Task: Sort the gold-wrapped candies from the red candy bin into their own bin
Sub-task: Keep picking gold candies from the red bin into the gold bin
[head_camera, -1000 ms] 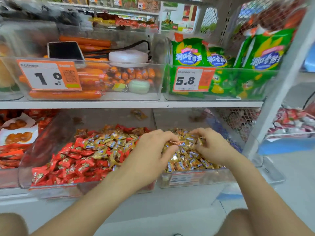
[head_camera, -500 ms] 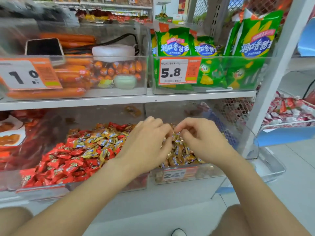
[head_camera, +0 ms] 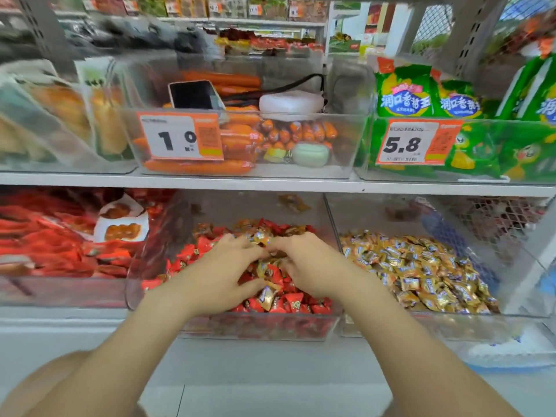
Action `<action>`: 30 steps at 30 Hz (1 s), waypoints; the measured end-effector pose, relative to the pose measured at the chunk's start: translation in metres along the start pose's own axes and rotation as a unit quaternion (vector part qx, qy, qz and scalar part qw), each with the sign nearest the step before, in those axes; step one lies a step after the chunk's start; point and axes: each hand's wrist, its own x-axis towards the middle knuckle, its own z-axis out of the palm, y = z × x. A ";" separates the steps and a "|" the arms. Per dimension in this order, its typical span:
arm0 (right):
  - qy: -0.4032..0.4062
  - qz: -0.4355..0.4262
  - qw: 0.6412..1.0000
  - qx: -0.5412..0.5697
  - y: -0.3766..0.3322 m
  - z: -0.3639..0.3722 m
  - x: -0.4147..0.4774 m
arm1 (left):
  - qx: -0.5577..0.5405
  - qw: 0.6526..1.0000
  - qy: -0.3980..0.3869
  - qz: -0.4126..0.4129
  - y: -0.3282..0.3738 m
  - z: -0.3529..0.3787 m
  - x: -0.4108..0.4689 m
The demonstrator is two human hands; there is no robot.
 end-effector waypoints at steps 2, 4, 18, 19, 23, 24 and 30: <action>0.007 0.012 1.000 0.004 0.002 -0.005 0.005 | 0.009 1.000 -0.018 -0.006 0.002 0.002 0.005; 0.034 0.020 0.999 0.010 0.004 -0.012 0.005 | 0.020 0.999 -0.033 -0.008 0.005 0.002 0.011; -0.015 -0.023 0.999 0.027 -0.013 -0.010 -0.009 | -0.144 0.985 0.069 -0.060 -0.018 -0.021 0.007; -0.001 -0.007 1.000 0.019 -0.007 -0.013 -0.008 | -0.156 0.983 0.075 -0.068 -0.019 -0.021 0.006; 0.015 0.041 0.997 -0.059 0.008 -0.017 -0.013 | -0.204 0.974 0.047 -0.091 -0.017 -0.023 0.002; 0.019 0.036 0.996 -0.076 0.005 -0.018 -0.014 | -0.217 0.970 0.046 -0.096 -0.017 -0.024 0.002; 0.005 -0.036 0.999 -0.019 -0.030 -0.009 -0.011 | -0.198 0.972 0.096 -0.076 -0.013 -0.026 0.008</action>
